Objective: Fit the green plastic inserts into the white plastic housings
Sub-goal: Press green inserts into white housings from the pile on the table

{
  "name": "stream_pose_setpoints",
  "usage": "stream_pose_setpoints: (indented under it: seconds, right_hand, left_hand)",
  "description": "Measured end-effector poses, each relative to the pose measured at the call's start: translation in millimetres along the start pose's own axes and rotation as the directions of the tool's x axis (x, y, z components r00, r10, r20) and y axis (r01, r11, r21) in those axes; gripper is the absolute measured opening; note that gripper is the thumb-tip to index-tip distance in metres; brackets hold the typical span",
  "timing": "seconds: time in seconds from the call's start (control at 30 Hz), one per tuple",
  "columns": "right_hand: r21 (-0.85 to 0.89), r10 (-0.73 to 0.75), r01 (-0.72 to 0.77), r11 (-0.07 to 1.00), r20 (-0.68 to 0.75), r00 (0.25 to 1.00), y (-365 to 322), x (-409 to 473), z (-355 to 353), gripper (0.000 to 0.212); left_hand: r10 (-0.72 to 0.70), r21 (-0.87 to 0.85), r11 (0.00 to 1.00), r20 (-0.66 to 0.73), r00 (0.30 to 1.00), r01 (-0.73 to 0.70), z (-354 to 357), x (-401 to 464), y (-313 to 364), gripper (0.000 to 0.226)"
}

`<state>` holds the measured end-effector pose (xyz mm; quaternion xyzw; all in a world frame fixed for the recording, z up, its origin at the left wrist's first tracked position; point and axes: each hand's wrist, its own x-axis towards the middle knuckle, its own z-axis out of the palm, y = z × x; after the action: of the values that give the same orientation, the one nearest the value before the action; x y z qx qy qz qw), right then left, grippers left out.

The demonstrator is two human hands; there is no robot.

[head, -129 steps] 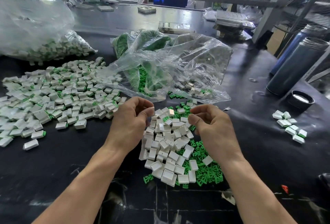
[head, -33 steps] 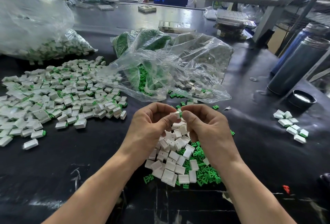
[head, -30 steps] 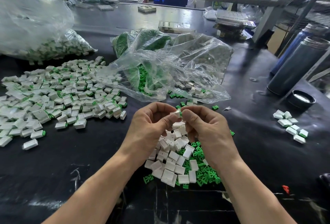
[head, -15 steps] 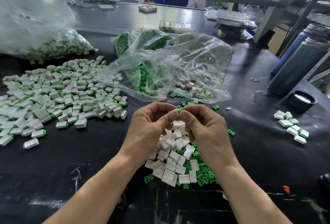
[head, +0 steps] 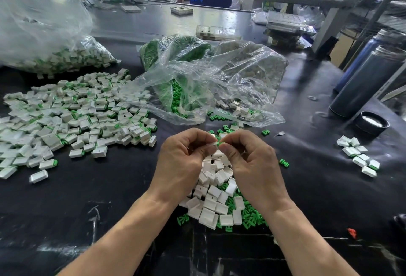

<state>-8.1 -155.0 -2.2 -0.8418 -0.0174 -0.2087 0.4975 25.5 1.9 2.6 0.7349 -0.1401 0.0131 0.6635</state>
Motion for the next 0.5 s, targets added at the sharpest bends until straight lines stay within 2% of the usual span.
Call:
stream_pose_setpoints:
  seconds: [0.4,0.5]
  right_hand:
    - [-0.149,-0.125,0.124,0.981,0.001,0.992,-7.1,-1.9,-0.2,0.01]
    - [-0.116,-0.106,0.104,0.988,-0.019,0.994,-5.0,-2.5,1.5,0.013]
  left_hand:
    - [0.08,0.161,0.984,0.014,0.997,-0.081,-2.4,0.3,-1.5,0.039]
    - [0.087,0.16,0.983,0.005,0.996,-0.087,-2.3,-0.4,-0.7,0.04]
